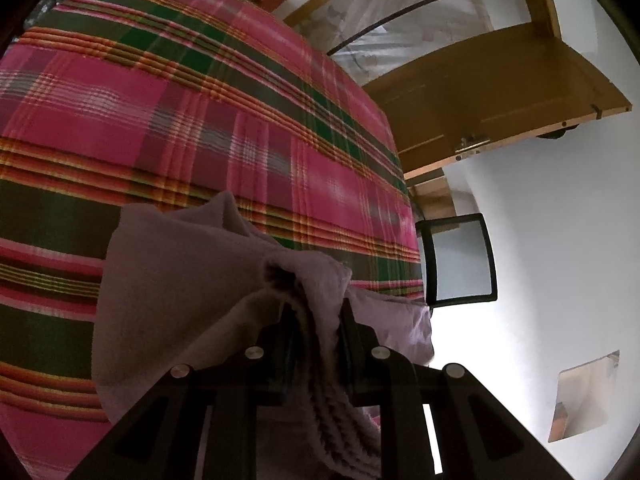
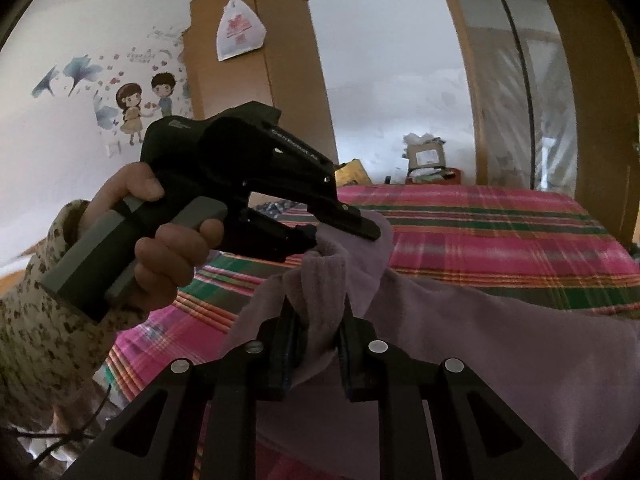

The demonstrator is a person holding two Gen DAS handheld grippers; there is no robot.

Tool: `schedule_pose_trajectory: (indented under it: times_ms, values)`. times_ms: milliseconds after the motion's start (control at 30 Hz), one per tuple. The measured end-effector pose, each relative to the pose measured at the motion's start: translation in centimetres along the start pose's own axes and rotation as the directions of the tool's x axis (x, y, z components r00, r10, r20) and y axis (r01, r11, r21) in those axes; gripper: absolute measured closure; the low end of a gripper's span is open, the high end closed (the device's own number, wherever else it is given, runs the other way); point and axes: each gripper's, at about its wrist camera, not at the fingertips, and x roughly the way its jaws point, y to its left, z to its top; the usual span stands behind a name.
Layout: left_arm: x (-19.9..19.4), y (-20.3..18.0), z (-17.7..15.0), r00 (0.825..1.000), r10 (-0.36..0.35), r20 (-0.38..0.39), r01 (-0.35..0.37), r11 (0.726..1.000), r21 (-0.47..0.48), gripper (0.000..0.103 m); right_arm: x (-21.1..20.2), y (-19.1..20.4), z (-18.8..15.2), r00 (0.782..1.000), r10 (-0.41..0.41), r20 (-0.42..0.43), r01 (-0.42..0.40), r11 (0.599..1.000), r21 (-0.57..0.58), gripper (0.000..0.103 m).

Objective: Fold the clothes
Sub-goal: 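Lower the held waistband onto the garment with both grippers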

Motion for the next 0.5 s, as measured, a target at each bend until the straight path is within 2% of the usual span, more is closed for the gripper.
schedule_pose_trajectory:
  times_ms: [233, 367, 400, 500]
  values:
    - [0.2, 0.7, -0.4, 0.998, 0.068, -0.009, -0.068, 0.998, 0.0, 0.084, 0.4, -0.4, -0.7, 1.0, -0.003, -0.029, 0.003, 1.0, 0.006, 0.085]
    - [-1.1, -0.4, -0.9, 0.992, 0.121, 0.034, -0.123, 0.99, 0.065, 0.084, 0.3, -0.5, -0.7, 1.0, 0.007, -0.018, -0.007, 1.0, 0.019, 0.085]
    - [-1.1, -0.6, -1.0, 0.989, 0.143, 0.025, -0.145, 0.987, 0.076, 0.084, 0.2, -0.6, -0.8, 1.0, 0.006, -0.016, -0.006, 1.0, 0.022, 0.085]
    - [-1.5, -1.0, -1.2, 0.989, 0.143, 0.03, -0.145, 0.986, 0.077, 0.084, -0.1, -0.5, -0.9, 1.0, 0.003, -0.011, -0.003, 0.999, 0.034, 0.085]
